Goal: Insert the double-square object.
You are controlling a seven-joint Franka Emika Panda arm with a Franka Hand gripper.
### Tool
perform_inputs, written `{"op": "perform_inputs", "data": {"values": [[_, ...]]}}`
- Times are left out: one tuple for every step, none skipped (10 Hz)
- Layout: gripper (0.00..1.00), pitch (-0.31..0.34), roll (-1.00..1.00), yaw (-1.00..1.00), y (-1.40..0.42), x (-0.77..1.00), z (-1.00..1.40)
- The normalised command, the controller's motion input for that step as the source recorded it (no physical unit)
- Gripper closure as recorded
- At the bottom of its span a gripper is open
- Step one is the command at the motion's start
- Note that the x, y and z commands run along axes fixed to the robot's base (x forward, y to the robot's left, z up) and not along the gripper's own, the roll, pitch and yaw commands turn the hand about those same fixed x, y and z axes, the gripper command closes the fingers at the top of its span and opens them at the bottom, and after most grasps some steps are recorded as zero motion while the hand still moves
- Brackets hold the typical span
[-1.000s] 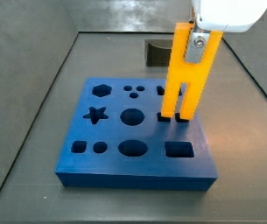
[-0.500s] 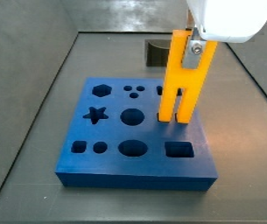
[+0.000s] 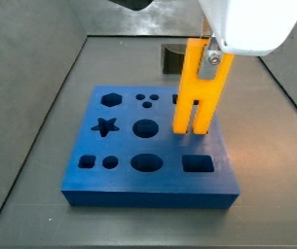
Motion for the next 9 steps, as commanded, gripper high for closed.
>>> {"op": "perform_inputs", "data": {"values": [[1.0, 0.0, -0.07, 0.02, 0.0, -0.03, -0.15], [1.0, 0.0, -0.02, 0.05, -0.08, 0.0, -0.3], [1.0, -0.01, 0.0, 0.0, -0.15, 0.16, -0.48], [1.0, -0.083, -0.03, 0.0, -0.12, 0.23, -0.62], [1.0, -0.127, -0.04, 0.0, 0.0, 0.15, -0.72], [1.0, -0.177, -0.02, 0.0, 0.0, 0.07, -0.8], [1.0, -0.194, -0.02, 0.0, 0.0, 0.03, -0.81], [1.0, -0.133, 0.03, 0.0, 0.0, 0.0, -0.67], [1.0, 0.0, 0.07, 0.0, 0.0, 0.0, -0.09]]}}
